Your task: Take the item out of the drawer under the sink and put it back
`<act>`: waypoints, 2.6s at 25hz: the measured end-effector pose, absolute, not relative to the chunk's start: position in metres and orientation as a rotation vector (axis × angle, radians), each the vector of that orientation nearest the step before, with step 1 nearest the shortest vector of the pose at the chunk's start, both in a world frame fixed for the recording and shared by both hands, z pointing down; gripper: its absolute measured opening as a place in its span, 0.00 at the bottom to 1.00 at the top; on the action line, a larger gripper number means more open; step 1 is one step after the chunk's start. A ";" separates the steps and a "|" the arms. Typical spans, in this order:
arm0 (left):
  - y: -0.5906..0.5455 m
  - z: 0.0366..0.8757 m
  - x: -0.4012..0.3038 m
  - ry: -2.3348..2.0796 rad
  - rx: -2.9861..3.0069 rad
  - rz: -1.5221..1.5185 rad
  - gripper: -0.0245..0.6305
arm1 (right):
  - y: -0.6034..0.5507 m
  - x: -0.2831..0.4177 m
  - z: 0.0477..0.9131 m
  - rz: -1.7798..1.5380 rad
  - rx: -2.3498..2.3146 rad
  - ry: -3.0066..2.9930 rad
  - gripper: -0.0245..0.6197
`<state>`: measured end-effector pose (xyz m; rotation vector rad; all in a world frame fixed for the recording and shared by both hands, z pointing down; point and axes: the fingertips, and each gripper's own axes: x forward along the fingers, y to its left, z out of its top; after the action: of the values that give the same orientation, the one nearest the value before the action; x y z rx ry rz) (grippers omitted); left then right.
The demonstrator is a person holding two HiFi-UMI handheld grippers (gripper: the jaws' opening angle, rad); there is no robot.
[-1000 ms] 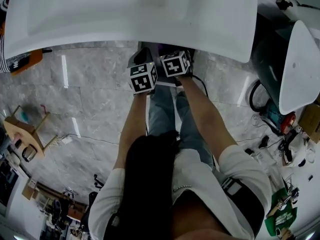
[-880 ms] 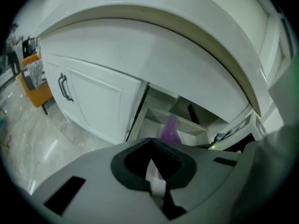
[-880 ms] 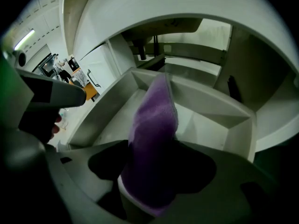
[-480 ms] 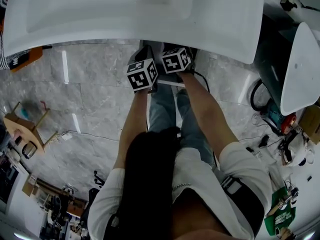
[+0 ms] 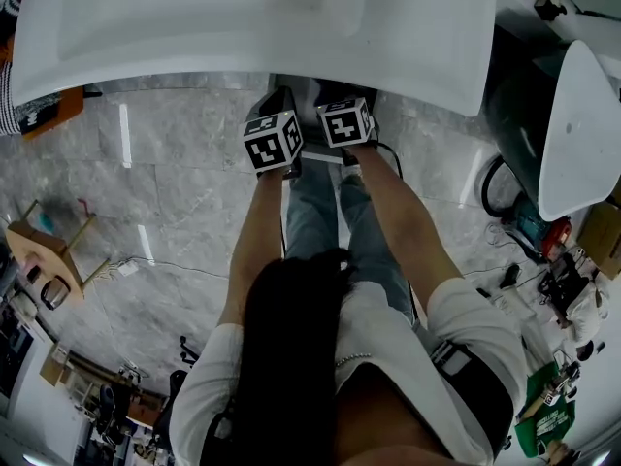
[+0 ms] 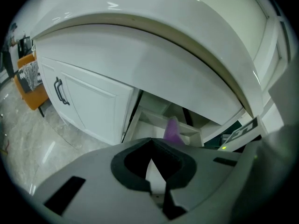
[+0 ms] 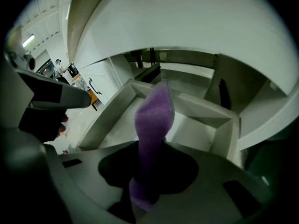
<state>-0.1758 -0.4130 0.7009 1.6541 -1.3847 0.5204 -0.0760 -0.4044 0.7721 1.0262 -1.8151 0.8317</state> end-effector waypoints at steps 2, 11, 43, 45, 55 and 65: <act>-0.413 0.695 -0.177 -1.395 1.648 0.493 0.04 | -0.403 -0.074 0.758 0.841 1.038 -1.836 0.21; -0.395 0.661 -0.165 -1.397 1.670 0.495 0.04 | -0.386 -0.065 0.702 0.872 1.019 -1.931 0.21; -0.326 0.497 -0.086 -1.566 1.838 0.354 0.04 | -0.325 -0.013 0.502 0.706 1.035 -2.329 0.21; -0.320 0.490 -0.082 -1.587 1.842 0.332 0.04 | -0.322 -0.009 0.492 0.666 1.042 -2.349 0.21; -0.299 0.446 -0.061 -1.674 1.913 0.242 0.04 | -0.315 0.016 0.430 0.498 1.182 -2.453 0.21; -0.278 0.379 -0.042 -1.660 2.109 0.168 0.04 | -0.290 0.035 0.360 0.355 1.331 -2.534 0.21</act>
<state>-0.0415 -0.2783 0.3791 2.1092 -1.6605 0.1678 0.0350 -0.2898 0.3600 1.3314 -2.5343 0.3547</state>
